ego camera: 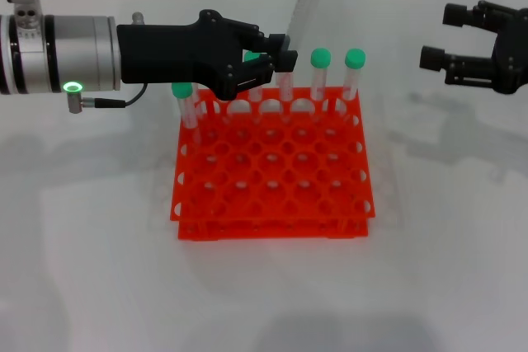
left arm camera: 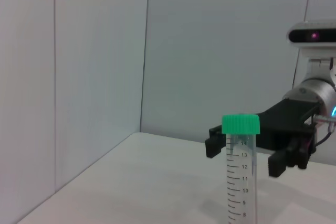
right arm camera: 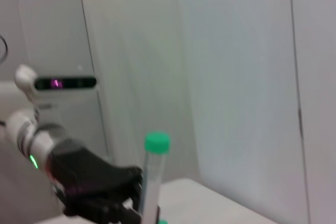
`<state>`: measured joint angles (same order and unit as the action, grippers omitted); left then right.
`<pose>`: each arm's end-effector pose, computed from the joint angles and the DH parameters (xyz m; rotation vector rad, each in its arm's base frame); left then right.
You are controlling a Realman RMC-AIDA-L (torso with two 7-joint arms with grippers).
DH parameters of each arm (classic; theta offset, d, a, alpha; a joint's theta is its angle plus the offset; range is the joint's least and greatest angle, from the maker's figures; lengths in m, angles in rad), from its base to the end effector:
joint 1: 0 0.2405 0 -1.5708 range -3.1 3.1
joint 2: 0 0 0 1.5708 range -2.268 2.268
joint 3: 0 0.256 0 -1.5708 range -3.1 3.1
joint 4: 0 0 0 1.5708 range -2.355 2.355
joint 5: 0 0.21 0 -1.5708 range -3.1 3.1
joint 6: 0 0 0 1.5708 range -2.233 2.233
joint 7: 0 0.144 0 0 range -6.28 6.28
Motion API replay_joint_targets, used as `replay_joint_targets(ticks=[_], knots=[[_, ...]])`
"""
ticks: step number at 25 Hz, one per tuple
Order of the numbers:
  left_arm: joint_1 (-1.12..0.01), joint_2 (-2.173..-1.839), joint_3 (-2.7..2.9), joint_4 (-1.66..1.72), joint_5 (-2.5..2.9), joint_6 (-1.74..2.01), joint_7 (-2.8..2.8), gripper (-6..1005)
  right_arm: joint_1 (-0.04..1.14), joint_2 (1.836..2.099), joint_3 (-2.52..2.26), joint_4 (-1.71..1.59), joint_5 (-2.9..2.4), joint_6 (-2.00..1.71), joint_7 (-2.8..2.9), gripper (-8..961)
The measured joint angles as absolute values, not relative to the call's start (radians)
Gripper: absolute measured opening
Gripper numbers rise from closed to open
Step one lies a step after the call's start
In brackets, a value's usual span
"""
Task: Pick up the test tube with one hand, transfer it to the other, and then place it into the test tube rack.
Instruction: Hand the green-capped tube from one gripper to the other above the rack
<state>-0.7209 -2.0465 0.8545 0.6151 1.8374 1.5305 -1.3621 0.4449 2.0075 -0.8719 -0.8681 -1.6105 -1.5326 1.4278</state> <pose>-0.1816 0.3749 -0.0059 -2.8458 -0.3046 -0.7962 0.2316 0.3492 0.0655 -2.5502 0.3790 0.8820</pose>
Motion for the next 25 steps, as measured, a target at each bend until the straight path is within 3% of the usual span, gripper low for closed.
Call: replay_joint_targets(ticks=[25], knots=[[-0.719,-2.051,0.854,0.615,1.837,1.533,-1.351,194,0.559,2.02,-0.948,-0.677,-1.406,-1.568,1.423,838]])
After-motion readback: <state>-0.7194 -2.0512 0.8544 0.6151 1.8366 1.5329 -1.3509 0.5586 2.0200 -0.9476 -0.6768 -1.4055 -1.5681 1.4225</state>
